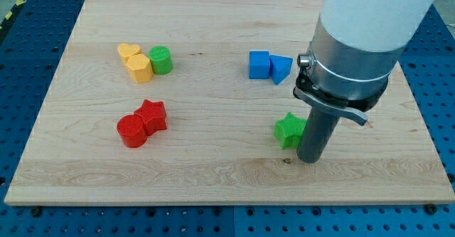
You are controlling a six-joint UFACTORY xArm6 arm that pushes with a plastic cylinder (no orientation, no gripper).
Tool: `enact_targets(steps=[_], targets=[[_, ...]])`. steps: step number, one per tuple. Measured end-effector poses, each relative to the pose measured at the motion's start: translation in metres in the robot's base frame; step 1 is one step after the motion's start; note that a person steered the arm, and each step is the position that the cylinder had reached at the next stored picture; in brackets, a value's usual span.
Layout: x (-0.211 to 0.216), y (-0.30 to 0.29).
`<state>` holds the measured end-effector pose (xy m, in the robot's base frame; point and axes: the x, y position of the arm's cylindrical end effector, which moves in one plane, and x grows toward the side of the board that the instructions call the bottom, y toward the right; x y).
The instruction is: Slide the green star slightly left and up
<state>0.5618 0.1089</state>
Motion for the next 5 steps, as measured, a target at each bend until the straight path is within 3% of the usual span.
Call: enact_targets(steps=[2, 5], targets=[[-0.037, -0.012], [-0.058, -0.069]])
